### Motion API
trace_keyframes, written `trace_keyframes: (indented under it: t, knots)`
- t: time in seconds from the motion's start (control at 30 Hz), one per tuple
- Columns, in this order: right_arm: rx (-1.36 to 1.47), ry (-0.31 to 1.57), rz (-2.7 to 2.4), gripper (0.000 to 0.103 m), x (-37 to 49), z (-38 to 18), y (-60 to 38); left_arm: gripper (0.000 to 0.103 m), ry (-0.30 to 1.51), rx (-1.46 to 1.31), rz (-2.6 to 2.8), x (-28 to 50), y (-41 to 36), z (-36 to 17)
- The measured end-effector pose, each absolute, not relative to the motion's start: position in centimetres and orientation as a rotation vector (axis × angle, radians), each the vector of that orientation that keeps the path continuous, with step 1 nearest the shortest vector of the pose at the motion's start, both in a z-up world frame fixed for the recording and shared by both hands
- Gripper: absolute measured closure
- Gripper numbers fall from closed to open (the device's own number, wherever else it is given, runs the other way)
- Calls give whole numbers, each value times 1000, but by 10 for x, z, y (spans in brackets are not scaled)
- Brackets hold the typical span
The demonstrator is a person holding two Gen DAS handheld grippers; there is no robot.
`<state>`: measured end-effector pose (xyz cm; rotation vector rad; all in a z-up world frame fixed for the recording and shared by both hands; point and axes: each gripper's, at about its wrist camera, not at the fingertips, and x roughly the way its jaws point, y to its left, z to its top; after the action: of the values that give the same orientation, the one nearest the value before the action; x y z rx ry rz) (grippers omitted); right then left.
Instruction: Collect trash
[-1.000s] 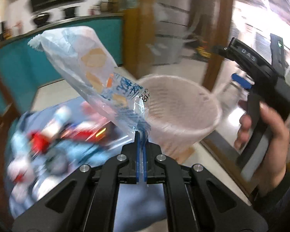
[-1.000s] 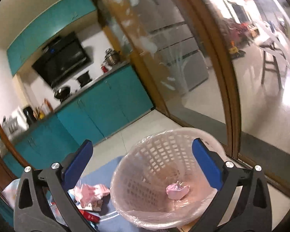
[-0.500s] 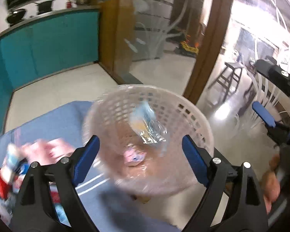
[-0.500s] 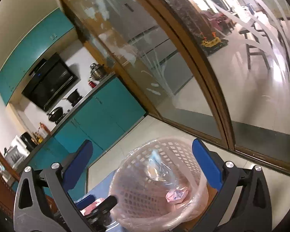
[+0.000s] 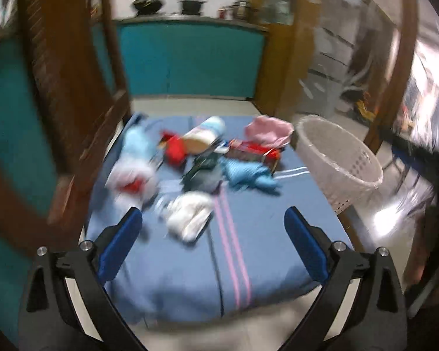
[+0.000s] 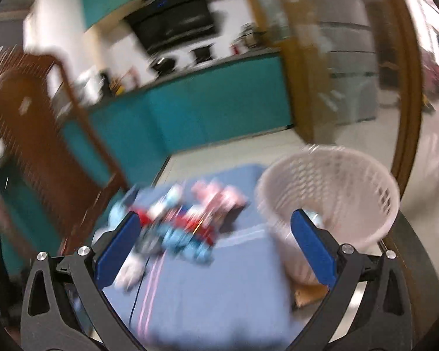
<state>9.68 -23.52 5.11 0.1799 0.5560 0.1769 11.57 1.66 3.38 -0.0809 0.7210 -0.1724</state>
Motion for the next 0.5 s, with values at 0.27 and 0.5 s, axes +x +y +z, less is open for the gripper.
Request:
trace_keyframes:
  t: [0.27, 0.5]
  knots:
    - [89, 627, 262, 3, 49, 19, -178, 6, 768, -78, -145, 92, 28, 9]
    - [106, 611, 227, 3, 60, 20, -179, 6, 762, -106, -131, 89, 20, 11]
